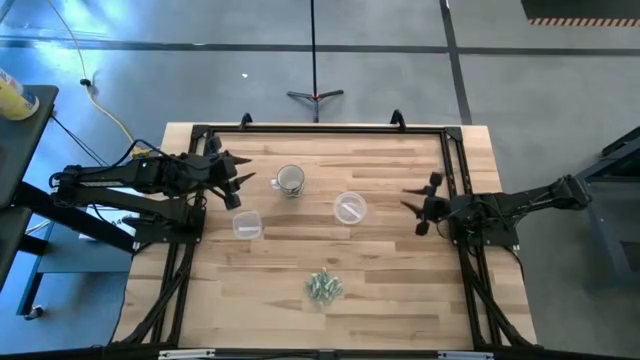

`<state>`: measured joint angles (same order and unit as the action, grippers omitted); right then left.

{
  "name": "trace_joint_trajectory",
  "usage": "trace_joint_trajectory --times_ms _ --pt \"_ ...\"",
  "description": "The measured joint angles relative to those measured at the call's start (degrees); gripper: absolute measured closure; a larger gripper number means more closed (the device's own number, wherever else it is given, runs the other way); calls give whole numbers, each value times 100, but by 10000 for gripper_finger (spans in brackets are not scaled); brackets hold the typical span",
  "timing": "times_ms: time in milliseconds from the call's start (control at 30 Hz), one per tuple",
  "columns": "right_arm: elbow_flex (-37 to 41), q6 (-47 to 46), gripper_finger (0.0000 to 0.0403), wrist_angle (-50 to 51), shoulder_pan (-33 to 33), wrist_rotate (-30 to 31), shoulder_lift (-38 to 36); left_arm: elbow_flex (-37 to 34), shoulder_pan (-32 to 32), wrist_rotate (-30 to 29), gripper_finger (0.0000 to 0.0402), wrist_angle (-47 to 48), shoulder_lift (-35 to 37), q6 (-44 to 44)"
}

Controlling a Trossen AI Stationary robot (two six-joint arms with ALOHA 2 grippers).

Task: Pick and place Stevia / Truvia into bins
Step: Adjust the right transparent container

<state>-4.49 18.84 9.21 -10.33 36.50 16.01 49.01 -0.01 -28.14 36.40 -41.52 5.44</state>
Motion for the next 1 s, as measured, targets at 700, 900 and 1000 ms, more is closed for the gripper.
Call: trace_joint_trajectory --times_ms 700,900,1000 --pt "13 2476 263 -90 -2 766 28 4 2 237 202 -1301 -328 -3950" --pt "15 1780 263 -776 0 56 31 4 0 250 202 -1241 -522 -3898" --pt "15 1744 263 -794 -1 -343 35 4 0 256 202 -1268 -610 -3883"
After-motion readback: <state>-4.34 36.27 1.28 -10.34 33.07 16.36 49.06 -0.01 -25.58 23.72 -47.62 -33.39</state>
